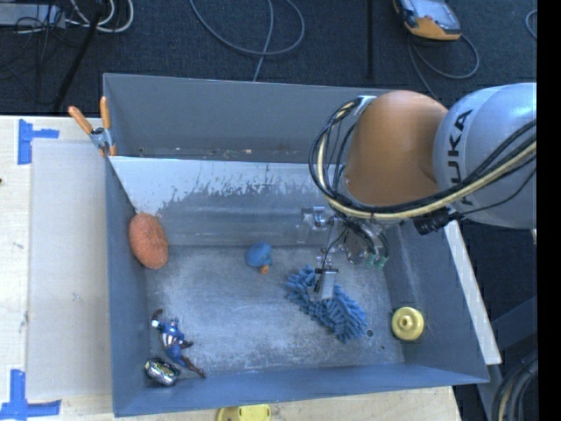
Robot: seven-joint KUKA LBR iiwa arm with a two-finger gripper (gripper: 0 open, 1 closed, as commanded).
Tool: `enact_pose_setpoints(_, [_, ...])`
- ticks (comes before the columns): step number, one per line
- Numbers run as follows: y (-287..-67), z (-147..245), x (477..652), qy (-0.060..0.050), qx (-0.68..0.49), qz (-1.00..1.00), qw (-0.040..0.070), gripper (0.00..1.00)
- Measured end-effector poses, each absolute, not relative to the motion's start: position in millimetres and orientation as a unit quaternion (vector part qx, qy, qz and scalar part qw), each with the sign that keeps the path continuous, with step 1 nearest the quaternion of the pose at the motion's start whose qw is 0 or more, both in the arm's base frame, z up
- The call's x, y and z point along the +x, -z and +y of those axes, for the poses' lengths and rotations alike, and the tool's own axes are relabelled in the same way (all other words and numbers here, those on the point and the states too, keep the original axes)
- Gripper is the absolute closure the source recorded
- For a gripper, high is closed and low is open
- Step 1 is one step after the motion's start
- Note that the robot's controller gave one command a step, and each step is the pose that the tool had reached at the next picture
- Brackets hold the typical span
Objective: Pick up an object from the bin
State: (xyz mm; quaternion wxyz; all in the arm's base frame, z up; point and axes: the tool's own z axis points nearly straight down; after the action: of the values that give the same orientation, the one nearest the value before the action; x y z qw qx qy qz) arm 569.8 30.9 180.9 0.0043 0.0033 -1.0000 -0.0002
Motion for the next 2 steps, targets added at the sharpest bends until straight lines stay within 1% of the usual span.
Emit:
enact_pose_setpoints(1, [-185,31,571.4,0.000,0.003,-1.000,0.000,0.00])
enact_pose_setpoints(2, [-110,-11,574.2,0.000,0.035,-0.999,-0.002,0.00])
